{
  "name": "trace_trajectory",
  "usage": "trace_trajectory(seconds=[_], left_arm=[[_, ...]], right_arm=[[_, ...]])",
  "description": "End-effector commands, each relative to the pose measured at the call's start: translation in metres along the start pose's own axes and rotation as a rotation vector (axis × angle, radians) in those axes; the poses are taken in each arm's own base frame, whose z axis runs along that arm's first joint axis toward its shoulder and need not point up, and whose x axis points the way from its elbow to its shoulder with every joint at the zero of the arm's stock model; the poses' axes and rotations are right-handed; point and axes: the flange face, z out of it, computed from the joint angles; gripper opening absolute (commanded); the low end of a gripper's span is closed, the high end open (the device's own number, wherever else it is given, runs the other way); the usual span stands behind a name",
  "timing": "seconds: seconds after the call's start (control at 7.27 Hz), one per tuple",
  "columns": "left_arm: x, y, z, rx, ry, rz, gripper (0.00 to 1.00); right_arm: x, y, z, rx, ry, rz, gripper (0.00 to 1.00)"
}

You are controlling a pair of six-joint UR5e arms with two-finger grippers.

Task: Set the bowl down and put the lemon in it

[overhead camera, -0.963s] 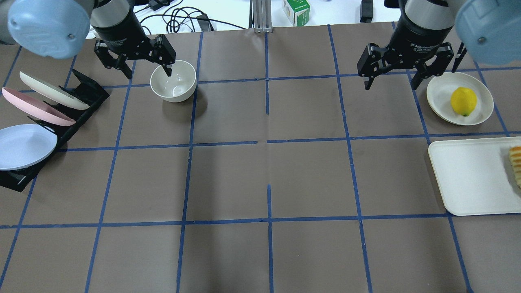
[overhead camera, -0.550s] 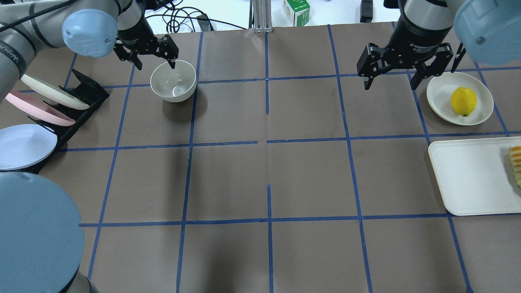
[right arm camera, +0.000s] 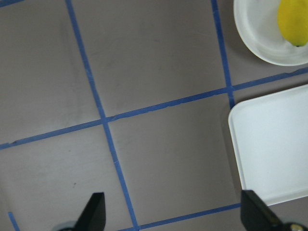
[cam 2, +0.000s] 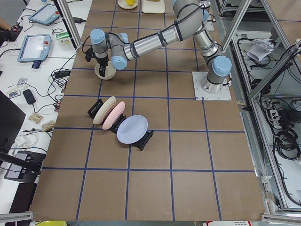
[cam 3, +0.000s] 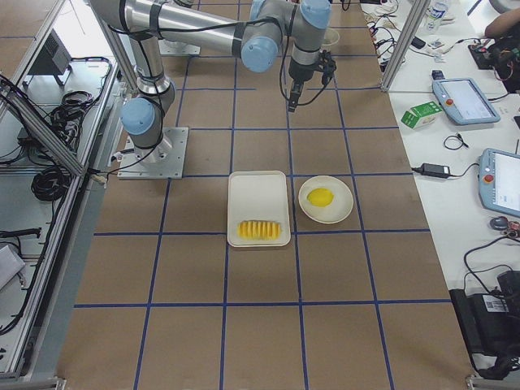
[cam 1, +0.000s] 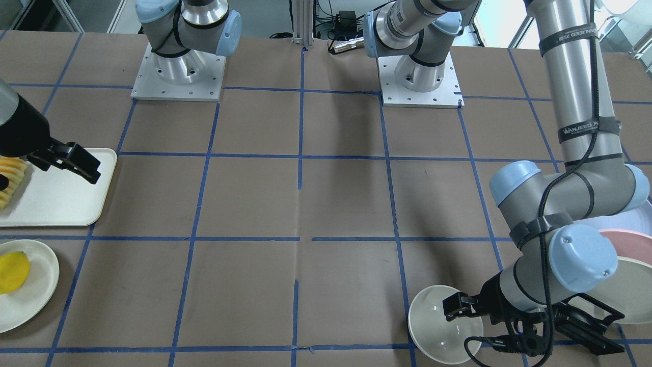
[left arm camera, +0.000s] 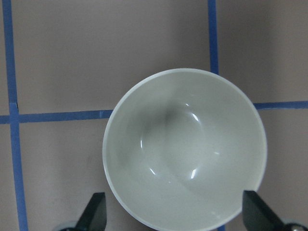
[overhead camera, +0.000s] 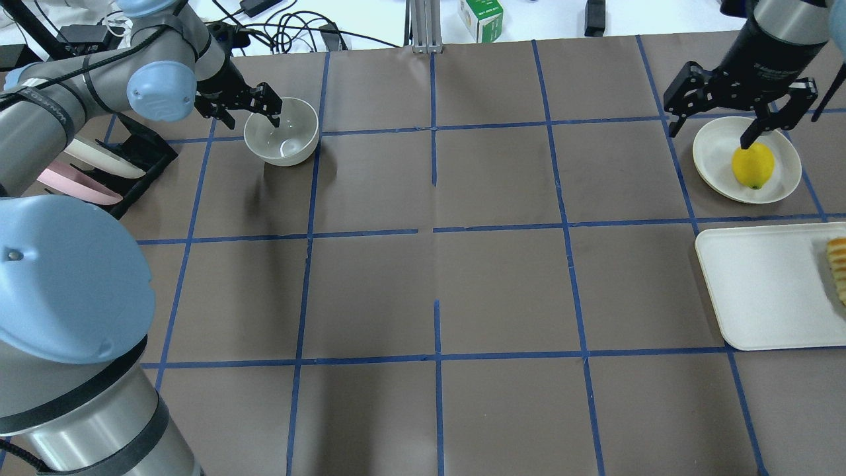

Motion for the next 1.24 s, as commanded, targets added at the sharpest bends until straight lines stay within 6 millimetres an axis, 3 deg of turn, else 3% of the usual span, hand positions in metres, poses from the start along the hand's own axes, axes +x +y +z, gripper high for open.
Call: trace_trajectory(seconds=[0.0, 0.14, 0.28, 0.41, 0.55, 0.69, 0.83, 0.96, 1.1], left_arm=[[-0.005, 0.000, 0.032, -0.022, 0.005, 0.002, 0.92], [-0.006, -0.002, 0.038, -0.025, 0.006, -0.003, 0.68], [-0.007, -0.002, 0.045, -0.034, 0.008, -0.019, 0.37], [-0.007, -0.004, 0.043, -0.016, 0.003, -0.018, 0.13], [-0.007, -0.005, 0.043, -0.014, 0.003, -0.018, 0.00], [-0.007, -0.005, 0.043, -0.013, 0.003, -0.019, 0.00], [-0.007, -0.006, 0.038, -0.006, 0.000, -0.018, 0.00], [-0.006, -0.009, 0.020, 0.019, -0.014, -0.014, 0.00], [-0.002, -0.007, 0.007, 0.023, -0.009, -0.012, 0.00]], right_arm=[[0.042, -0.034, 0.031, -0.038, -0.002, 0.065, 1.00], [0.061, -0.051, 0.036, 0.036, -0.001, 0.085, 1.00], [0.067, -0.066, 0.054, 0.043, 0.004, 0.062, 1.00], [0.074, -0.080, 0.066, 0.054, 0.037, -0.034, 1.00], [0.093, -0.095, 0.077, 0.095, 0.069, -0.060, 1.00], [0.111, -0.109, 0.099, 0.079, 0.074, -0.178, 1.00], [0.144, -0.126, 0.118, 0.103, 0.079, -0.219, 1.00], [0.162, -0.141, 0.143, 0.125, 0.088, -0.235, 1.00], [0.165, -0.150, 0.157, 0.132, 0.101, -0.301, 1.00]])
